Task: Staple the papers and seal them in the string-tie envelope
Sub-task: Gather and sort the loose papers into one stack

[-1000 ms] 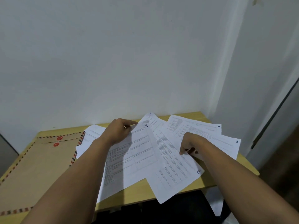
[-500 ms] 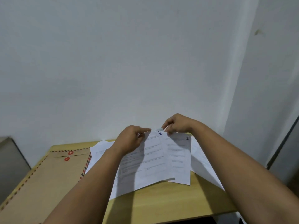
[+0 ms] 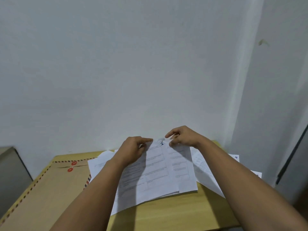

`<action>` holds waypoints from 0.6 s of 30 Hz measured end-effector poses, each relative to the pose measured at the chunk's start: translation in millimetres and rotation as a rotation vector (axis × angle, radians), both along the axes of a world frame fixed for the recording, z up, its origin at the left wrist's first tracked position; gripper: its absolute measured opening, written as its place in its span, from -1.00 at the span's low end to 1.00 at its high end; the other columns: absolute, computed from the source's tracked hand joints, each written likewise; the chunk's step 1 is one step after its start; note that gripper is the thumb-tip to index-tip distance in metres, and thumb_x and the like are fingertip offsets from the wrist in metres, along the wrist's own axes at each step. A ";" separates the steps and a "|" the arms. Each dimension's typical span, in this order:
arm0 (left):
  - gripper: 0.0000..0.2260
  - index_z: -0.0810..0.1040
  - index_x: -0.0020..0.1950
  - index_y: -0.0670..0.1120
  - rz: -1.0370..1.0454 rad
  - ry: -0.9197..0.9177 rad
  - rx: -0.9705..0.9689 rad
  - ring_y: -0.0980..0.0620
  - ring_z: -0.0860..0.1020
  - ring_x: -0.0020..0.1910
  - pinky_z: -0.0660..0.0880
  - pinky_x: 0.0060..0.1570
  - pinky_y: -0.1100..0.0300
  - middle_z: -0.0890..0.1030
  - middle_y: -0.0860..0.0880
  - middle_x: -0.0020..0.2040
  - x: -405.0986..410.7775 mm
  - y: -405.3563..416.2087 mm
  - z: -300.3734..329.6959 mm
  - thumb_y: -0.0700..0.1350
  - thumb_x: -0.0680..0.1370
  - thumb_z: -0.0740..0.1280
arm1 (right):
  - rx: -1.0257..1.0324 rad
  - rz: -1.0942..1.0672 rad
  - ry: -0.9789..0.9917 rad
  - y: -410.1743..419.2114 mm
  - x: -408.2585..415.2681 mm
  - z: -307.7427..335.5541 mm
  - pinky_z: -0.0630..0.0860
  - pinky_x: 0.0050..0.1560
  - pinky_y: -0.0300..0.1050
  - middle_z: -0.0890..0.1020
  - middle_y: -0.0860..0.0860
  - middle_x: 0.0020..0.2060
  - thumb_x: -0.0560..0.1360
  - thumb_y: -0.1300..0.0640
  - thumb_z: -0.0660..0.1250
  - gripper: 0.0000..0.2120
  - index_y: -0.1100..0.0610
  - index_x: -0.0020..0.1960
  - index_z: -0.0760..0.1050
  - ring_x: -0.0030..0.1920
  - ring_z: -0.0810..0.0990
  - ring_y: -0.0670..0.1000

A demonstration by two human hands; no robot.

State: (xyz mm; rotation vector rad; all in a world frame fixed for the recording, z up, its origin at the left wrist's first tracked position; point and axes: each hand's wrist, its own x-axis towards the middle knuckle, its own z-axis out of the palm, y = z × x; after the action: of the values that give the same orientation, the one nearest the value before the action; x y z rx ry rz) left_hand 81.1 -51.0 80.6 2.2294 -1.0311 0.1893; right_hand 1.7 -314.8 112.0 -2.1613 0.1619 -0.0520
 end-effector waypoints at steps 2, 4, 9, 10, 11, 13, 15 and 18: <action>-0.64 0.65 0.27 0.16 0.041 0.023 -0.029 0.10 0.61 0.07 0.55 0.16 0.06 0.69 0.11 0.06 2.9 5.0 -0.6 -0.23 0.61 0.29 | 0.074 -0.055 -0.005 -7.2 -5.0 -10.8 0.58 -0.05 -0.21 0.72 0.02 -0.10 0.42 0.29 0.55 -0.71 0.10 0.12 0.72 -0.09 0.69 -0.03; -0.65 0.65 0.27 0.16 0.071 0.031 -0.051 0.12 0.60 0.05 0.55 0.13 0.10 0.70 0.11 0.04 4.7 9.5 0.3 -0.21 0.62 0.29 | 0.236 -0.104 -0.025 -13.7 -10.7 -21.8 0.61 -0.09 -0.12 0.74 0.08 -0.08 0.44 0.33 0.53 -0.75 0.16 0.10 0.70 -0.09 0.71 0.06; -0.66 0.66 0.26 0.16 0.078 0.027 -0.086 0.21 0.58 0.02 0.48 0.03 0.28 0.70 0.18 0.06 1.4 7.7 7.6 -0.20 0.61 0.30 | 0.425 -0.245 -0.167 -13.7 -12.3 -31.8 0.60 -0.03 0.02 0.75 0.12 -0.11 0.53 0.25 0.52 -0.86 0.26 0.07 0.69 -0.09 0.69 0.11; -0.66 0.66 0.26 0.16 0.070 0.033 -0.101 0.21 0.58 0.02 0.47 0.02 0.29 0.70 0.18 0.04 0.1 5.3 9.4 -0.20 0.61 0.30 | 0.440 -0.237 -0.173 -9.6 -10.2 -31.4 0.59 -0.01 0.03 0.75 0.14 -0.11 0.55 0.21 0.51 -0.86 0.25 0.07 0.69 -0.08 0.68 0.10; -0.66 0.66 0.26 0.15 0.063 0.036 -0.113 0.20 0.58 0.01 0.47 0.02 0.29 0.70 0.18 0.01 -1.0 2.5 11.2 -0.21 0.60 0.30 | 0.452 -0.217 -0.171 -4.0 -8.6 -29.9 0.58 0.01 0.04 0.76 0.17 -0.07 0.57 0.17 0.49 -0.85 0.23 0.09 0.70 -0.07 0.69 0.10; -0.65 0.66 0.26 0.15 0.056 0.033 -0.136 0.17 0.58 -0.02 0.47 0.01 0.30 0.69 0.17 -0.04 -3.9 -3.2 14.8 -0.22 0.60 0.30 | 0.445 -0.163 -0.160 7.7 -5.2 -27.0 0.58 0.04 0.05 0.75 0.23 0.02 0.61 0.10 0.45 -0.82 0.18 0.12 0.72 -0.05 0.70 0.08; -0.65 0.66 0.26 0.14 0.057 0.020 -0.156 0.18 0.57 -0.05 0.46 -0.02 0.32 0.67 0.18 -0.10 -5.7 -7.4 17.3 -0.22 0.59 0.31 | 0.459 -0.102 -0.154 19.9 -4.1 -23.0 0.61 0.06 0.04 0.77 0.19 0.02 0.65 0.07 0.40 -0.80 0.15 0.15 0.72 -0.02 0.73 0.07; -0.64 0.66 0.27 0.13 0.083 0.008 -0.170 0.19 0.57 -0.11 0.47 -0.04 0.28 0.65 0.19 -0.15 -5.5 -9.4 17.6 -0.22 0.59 0.31 | 0.498 -0.066 -0.180 34.2 -3.8 -19.9 0.63 0.15 0.08 0.78 0.10 0.04 0.67 0.05 0.36 -0.78 0.10 0.14 0.74 0.06 0.75 0.14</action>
State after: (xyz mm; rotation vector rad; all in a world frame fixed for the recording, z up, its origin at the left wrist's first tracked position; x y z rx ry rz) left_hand 75.6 -60.4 98.2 2.1185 -0.8845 0.2935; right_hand -2.0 -280.7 92.1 -1.6453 0.1261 -0.2201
